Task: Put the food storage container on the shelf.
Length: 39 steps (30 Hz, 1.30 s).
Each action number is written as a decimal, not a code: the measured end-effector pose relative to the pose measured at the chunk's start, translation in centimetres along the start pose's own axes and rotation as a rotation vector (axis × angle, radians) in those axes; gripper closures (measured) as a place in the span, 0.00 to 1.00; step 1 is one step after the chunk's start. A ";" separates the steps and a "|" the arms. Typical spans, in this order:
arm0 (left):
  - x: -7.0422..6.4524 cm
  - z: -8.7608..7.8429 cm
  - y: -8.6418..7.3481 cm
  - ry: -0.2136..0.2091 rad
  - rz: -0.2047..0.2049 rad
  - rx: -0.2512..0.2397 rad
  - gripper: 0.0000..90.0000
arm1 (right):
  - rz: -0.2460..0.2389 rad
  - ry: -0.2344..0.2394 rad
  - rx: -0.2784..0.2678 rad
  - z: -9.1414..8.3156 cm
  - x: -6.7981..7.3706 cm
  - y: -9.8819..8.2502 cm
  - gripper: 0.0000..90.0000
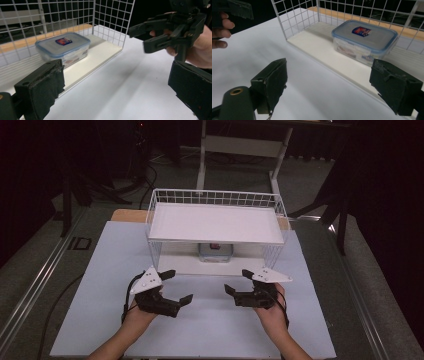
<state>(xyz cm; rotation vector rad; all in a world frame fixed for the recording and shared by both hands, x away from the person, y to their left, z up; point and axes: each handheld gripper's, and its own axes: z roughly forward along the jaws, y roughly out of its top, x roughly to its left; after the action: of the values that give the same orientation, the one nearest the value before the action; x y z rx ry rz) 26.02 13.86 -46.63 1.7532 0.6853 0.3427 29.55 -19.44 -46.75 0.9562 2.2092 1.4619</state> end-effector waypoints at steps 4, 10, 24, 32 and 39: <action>0.1 -0.8 -0.8 0.012 0.001 0.021 0.02 | 0.005 0.004 -0.001 -1.0 -0.2 -0.5 0.16; 0.1 -1.8 -1.5 0.020 -0.006 0.034 0.02 | 0.024 0.007 -0.010 -2.5 -0.7 -1.4 0.17; -0.2 -1.9 -3.5 0.021 -0.003 0.075 0.02 | 0.019 -0.031 0.035 -6.0 -2.1 -4.2 0.20; -0.6 -1.3 -4.4 0.016 0.017 0.083 0.02 | 0.011 -0.033 0.050 -6.5 -3.0 -6.1 0.20; -0.6 -1.0 -4.7 0.012 0.006 0.097 0.02 | -0.019 -0.051 0.080 -6.4 -3.6 -7.2 0.20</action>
<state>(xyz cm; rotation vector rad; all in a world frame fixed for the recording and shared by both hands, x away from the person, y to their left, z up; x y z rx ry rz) 23.70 15.02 -50.77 1.8470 0.7161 0.3285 25.80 -28.10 -50.81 0.9842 2.2484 1.3347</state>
